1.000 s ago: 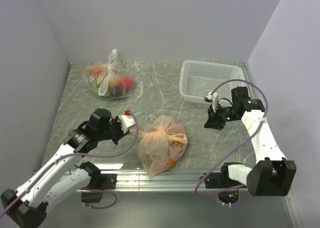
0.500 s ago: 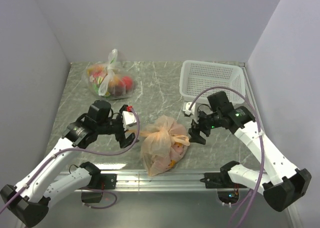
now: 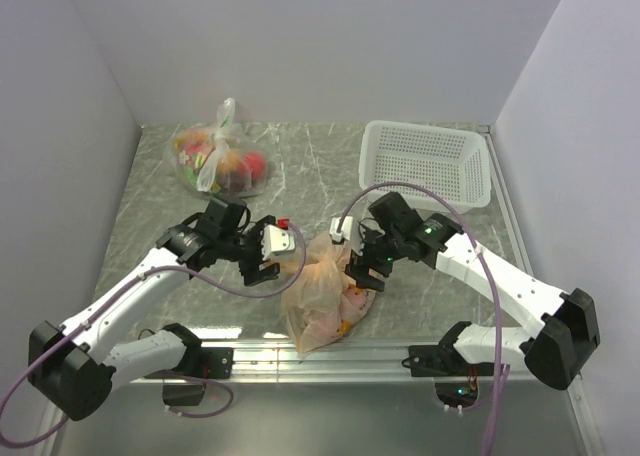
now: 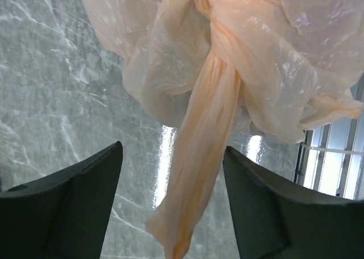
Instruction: Place the fake fruits into the plastic bag and tie a complex knot
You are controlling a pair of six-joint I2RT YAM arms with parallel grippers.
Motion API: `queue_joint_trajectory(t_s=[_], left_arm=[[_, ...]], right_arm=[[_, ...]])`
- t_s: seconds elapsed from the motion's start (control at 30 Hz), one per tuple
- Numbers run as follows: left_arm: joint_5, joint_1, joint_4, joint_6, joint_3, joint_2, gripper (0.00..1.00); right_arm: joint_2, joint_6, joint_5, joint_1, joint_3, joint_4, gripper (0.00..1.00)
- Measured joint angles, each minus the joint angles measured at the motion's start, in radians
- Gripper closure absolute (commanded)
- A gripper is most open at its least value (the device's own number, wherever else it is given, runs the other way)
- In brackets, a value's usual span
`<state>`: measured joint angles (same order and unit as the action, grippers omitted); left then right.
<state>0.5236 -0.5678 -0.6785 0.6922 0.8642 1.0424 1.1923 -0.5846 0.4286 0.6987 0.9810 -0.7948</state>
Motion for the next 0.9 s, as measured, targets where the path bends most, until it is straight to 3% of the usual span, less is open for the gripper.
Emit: queue_joint_trajectory(t_s=[0.2,0.27,0.3,0.33,0.37,0.57,0.9], left_arm=[[0.015,0.0,0.009,0.015,-0.012,0.04,0.47],[0.022,0.0,0.021,0.003,-0.025,0.036,0.64],[0.023,0.0,0.026,-0.005,-0.032,0.033,0.81],[0.025,0.0,0.029,-0.018,-0.037,0.032,0.95],[0.026,0.0,0.032,-0.028,-0.04,0.032,1.0],[0.005,0.002,0.042,-0.074,-0.039,0.029,1.0],[0.051,0.143,0.082,-0.097,-0.003,-0.102,1.0]], right_arm=[[0.014,0.007,-0.014,0.017,-0.055,0.026,0.3],[0.013,0.001,-0.019,0.017,-0.07,0.026,0.55],[0.01,0.001,-0.024,0.017,-0.076,0.027,0.68],[0.007,-0.002,-0.03,0.017,-0.082,0.032,0.99],[0.005,-0.006,-0.038,0.017,-0.088,0.036,1.0],[-0.026,0.0,-0.071,-0.011,-0.091,0.054,1.0],[-0.212,-0.038,0.082,-0.273,-0.082,0.113,1.0]])
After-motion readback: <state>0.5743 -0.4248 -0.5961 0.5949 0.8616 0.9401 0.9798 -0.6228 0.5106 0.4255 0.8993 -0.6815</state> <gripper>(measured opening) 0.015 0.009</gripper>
